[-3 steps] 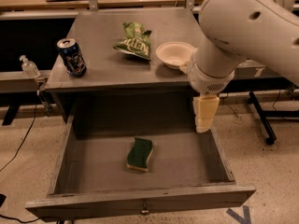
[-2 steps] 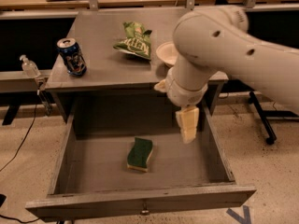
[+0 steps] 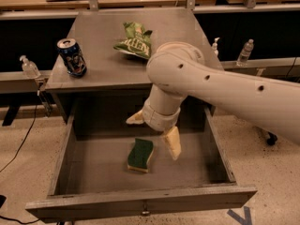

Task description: Pick sponge from top drawer and place on counter

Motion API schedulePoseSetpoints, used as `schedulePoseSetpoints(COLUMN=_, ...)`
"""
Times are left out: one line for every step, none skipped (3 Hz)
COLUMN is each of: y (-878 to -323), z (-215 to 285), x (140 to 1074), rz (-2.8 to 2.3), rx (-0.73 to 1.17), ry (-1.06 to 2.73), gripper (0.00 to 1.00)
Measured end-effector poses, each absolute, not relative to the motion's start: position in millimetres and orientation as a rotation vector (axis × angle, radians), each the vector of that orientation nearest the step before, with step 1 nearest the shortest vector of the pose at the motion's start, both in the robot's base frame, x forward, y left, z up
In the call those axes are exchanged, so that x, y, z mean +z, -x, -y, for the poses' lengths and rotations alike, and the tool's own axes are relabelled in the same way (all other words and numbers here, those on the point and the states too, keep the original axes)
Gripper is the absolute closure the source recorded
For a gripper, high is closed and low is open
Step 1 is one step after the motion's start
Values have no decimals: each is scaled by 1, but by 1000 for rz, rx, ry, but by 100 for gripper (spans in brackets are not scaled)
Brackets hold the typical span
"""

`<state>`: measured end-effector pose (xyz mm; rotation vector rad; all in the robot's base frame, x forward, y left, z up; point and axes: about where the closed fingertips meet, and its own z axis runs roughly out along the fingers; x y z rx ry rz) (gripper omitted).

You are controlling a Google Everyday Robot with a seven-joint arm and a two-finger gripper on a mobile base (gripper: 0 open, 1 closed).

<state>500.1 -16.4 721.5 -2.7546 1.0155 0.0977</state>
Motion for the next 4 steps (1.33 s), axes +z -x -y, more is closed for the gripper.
schedulePoseSetpoints(y=-492, z=0, x=685, rz=-670, rx=90, ry=2864, gripper=0)
schedulePoseSetpoints(y=-495, z=-15, x=643, rz=-325, rx=18, ry=2910, gripper=0)
schedulePoseSetpoints(y=-507, z=-26, x=619, rz=-164, rx=-50, ry=2922, gripper=2)
schedulePoseSetpoints(y=-513, z=-30, x=593, rz=-123, rx=-104, ry=2974, gripper=33)
